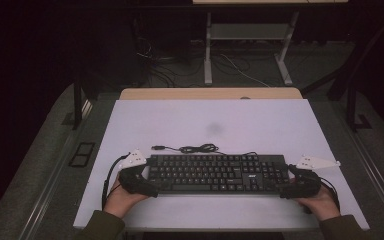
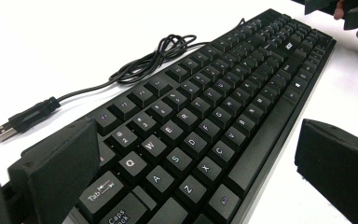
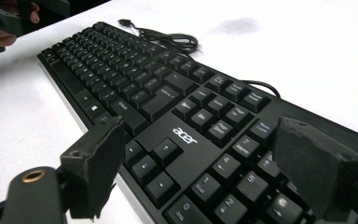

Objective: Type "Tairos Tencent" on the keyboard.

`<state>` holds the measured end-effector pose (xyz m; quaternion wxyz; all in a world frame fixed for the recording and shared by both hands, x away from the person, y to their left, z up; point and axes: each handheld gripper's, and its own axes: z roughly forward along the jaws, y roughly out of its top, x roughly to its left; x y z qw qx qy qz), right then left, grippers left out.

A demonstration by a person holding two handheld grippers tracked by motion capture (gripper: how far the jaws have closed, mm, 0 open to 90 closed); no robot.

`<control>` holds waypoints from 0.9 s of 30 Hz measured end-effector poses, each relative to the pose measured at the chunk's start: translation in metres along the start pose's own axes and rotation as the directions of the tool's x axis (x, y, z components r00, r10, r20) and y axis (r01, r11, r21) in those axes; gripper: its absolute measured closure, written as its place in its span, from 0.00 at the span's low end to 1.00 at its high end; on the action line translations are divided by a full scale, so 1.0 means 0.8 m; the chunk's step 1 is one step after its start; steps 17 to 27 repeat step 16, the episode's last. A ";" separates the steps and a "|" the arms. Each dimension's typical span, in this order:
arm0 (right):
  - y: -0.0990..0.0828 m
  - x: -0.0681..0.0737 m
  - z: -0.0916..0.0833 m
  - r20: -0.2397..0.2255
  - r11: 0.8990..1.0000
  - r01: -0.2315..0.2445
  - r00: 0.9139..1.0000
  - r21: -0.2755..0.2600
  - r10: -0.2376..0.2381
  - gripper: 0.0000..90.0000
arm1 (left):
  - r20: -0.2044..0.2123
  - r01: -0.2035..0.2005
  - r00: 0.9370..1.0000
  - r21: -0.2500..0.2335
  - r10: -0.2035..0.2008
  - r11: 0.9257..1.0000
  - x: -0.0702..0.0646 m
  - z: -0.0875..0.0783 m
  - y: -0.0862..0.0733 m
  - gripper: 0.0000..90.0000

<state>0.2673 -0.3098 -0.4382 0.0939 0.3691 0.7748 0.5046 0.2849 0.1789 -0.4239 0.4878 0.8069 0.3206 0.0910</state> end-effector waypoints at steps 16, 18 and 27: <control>-0.003 0.000 -0.002 0.009 1.000 0.005 1.000 0.009 -0.006 0.18 | -0.005 -0.003 1.000 0.003 0.003 1.000 0.001 -0.001 0.000 0.00; -0.003 0.000 -0.002 0.009 1.000 0.005 1.000 0.009 -0.006 0.18 | -0.005 -0.003 1.000 0.003 0.003 1.000 0.001 -0.001 0.000 0.00; -0.003 0.000 -0.002 0.009 1.000 0.005 1.000 0.009 -0.006 0.18 | -0.005 -0.003 1.000 0.003 0.003 1.000 0.001 -0.001 0.000 0.00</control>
